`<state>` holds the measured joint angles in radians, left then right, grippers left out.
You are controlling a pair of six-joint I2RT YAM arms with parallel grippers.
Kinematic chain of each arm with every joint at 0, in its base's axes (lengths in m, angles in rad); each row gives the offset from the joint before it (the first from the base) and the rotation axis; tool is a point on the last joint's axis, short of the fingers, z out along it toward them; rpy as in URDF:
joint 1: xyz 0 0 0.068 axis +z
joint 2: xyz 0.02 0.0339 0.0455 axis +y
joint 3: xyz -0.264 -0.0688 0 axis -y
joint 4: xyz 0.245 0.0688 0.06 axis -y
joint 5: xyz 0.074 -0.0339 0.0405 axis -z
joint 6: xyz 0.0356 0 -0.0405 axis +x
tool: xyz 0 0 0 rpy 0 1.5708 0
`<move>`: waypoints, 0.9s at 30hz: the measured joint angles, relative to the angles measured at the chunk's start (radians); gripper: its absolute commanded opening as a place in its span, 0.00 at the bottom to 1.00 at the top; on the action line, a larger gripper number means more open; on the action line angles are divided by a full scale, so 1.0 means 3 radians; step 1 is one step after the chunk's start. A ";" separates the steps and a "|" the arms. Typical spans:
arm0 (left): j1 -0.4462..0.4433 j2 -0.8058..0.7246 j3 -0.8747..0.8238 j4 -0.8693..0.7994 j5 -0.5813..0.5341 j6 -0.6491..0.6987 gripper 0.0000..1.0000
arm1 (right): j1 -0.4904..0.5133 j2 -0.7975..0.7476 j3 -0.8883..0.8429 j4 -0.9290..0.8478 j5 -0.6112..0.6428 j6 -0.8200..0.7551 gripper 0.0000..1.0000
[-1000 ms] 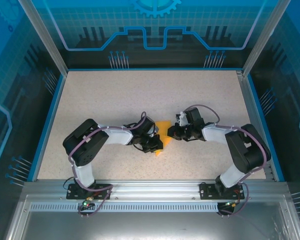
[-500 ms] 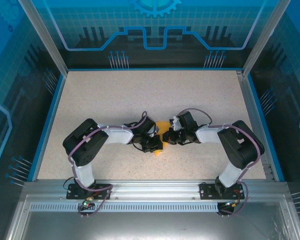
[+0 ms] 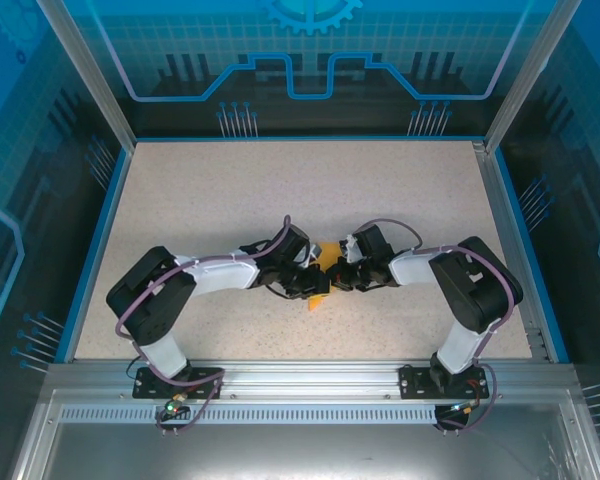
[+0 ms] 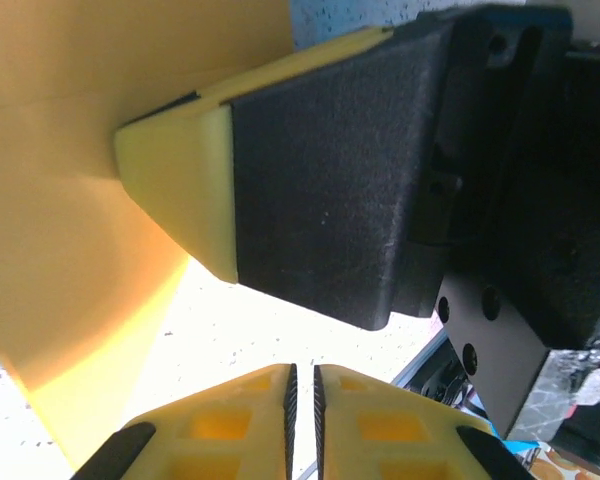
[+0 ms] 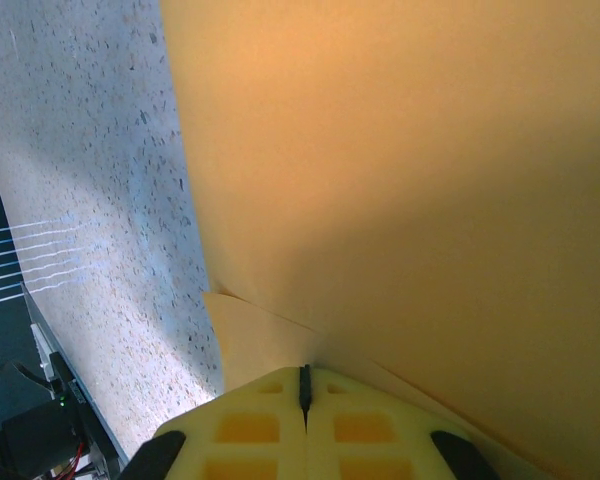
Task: Fold a paper plane with a square sheet of paper (pick it up from the middle)
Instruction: Third fold the triangle at the center of the table.
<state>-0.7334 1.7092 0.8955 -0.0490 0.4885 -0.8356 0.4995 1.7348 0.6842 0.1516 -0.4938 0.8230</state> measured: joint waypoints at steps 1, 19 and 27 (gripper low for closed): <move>-0.0013 0.0013 0.0000 0.0000 -0.0001 -0.0003 0.13 | 0.0000 0.0000 0.0000 0.0000 0.0000 -0.0001 0.05; -0.0028 0.0294 -0.0167 0.0098 -0.0146 -0.0158 0.08 | 0.0000 0.0000 0.0000 -0.0004 0.0011 -0.0004 0.06; -0.0028 0.0214 -0.0327 0.0318 -0.0156 -0.0217 0.09 | 0.0000 0.0000 0.0000 -0.0005 0.0013 -0.0017 0.05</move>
<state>-0.7418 1.7733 0.7975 0.0463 0.4416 -0.9009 0.4995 1.7348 0.6842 0.1501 -0.4900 0.8181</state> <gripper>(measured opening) 0.087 0.056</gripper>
